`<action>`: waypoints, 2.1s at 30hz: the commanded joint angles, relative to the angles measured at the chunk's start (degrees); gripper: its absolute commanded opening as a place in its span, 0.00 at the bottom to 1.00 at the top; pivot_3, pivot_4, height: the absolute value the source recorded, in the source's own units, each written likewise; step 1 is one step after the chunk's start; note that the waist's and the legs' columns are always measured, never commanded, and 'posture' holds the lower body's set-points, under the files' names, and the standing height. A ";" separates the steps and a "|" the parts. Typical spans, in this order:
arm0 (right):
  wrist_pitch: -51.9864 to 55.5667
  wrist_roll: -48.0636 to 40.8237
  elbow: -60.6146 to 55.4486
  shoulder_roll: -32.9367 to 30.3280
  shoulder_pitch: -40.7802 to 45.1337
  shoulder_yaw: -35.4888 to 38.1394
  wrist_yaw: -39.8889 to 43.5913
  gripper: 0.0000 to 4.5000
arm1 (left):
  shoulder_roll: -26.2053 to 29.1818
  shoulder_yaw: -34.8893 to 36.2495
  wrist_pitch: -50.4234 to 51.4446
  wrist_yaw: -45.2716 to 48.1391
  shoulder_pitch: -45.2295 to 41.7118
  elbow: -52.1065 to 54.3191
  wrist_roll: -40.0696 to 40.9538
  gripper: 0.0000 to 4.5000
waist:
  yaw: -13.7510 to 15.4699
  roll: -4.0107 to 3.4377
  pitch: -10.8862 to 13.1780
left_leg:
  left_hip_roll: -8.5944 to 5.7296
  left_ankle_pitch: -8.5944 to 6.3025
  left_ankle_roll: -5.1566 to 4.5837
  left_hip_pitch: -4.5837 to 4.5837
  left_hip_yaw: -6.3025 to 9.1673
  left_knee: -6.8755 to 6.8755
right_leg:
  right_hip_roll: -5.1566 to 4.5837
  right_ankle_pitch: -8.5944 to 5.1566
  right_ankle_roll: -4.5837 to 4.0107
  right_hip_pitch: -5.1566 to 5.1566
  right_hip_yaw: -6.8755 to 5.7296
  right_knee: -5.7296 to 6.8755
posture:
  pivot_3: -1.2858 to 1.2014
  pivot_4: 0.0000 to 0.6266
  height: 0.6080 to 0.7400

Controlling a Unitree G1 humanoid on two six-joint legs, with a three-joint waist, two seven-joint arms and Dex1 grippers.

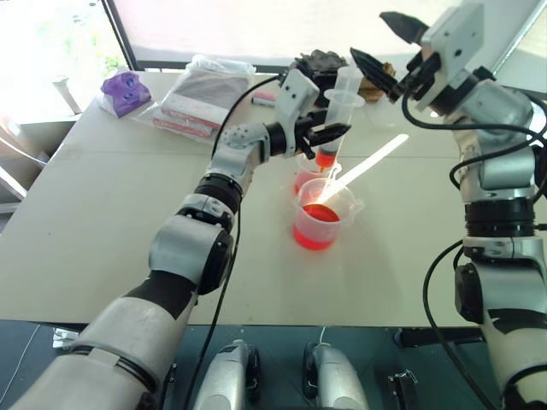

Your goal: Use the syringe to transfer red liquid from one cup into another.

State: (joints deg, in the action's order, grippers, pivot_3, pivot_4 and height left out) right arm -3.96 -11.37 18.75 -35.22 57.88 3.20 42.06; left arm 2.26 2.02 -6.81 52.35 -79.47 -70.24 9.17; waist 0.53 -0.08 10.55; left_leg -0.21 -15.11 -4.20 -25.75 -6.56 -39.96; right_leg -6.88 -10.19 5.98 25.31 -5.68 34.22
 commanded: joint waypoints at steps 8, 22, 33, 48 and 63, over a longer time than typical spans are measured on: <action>-1.06 -0.18 0.37 -1.36 1.16 3.44 -1.85 0.65 | 0.44 1.41 -1.33 0.10 -1.16 1.26 -0.30 0.36 | -0.03 0.00 0.00 | 0.00 0.00 0.00 0.00 0.00 0.00 | 0.00 0.00 0.00 0.01 0.00 0.00 | 0.52 0.24 1.00; -1.04 0.40 0.07 -0.48 -1.29 2.67 -1.34 0.65 | 0.71 1.90 -1.38 0.11 -1.21 1.33 -0.92 0.36 | -0.21 0.00 0.00 | 0.00 0.00 0.01 0.01 0.00 0.00 | -0.01 0.00 0.00 0.01 0.00 0.01 | 0.52 0.24 1.00; -2.01 1.08 2.54 3.12 -0.20 0.88 0.04 0.65 | 0.27 0.90 -1.73 1.41 0.08 1.81 -2.12 0.36 | -0.29 0.00 0.00 | 0.00 0.01 0.01 0.01 0.00 0.00 | -0.01 0.00 0.00 0.00 0.00 0.02 | 0.52 0.24 1.00; -7.30 3.74 8.48 3.70 1.97 -2.16 4.70 0.00 | 0.39 -0.26 -3.17 4.24 1.42 3.10 -4.05 0.36 | -0.52 -0.01 0.00 | 0.00 0.01 0.02 0.02 -0.03 0.00 | -0.01 0.00 0.00 0.00 0.00 0.02 | 0.52 0.24 1.00; -7.57 3.82 9.40 4.53 1.38 -2.84 5.68 0.00 | 1.45 2.95 -1.31 1.75 -1.87 2.51 -2.12 0.36 | -1.33 -0.01 0.00 | 0.00 0.03 0.06 0.03 -0.03 0.02 | -0.01 0.00 0.01 0.00 0.00 0.03 | 0.52 0.24 1.00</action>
State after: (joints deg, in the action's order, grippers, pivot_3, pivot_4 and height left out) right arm -11.59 -7.59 29.44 -31.12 58.99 0.63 47.23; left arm 3.70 3.23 -7.34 54.34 -77.19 -70.04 5.26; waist -0.80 -0.09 10.55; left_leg -0.21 -15.08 -4.14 -25.73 -6.59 -39.94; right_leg -6.89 -10.19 5.99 25.31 -5.68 34.26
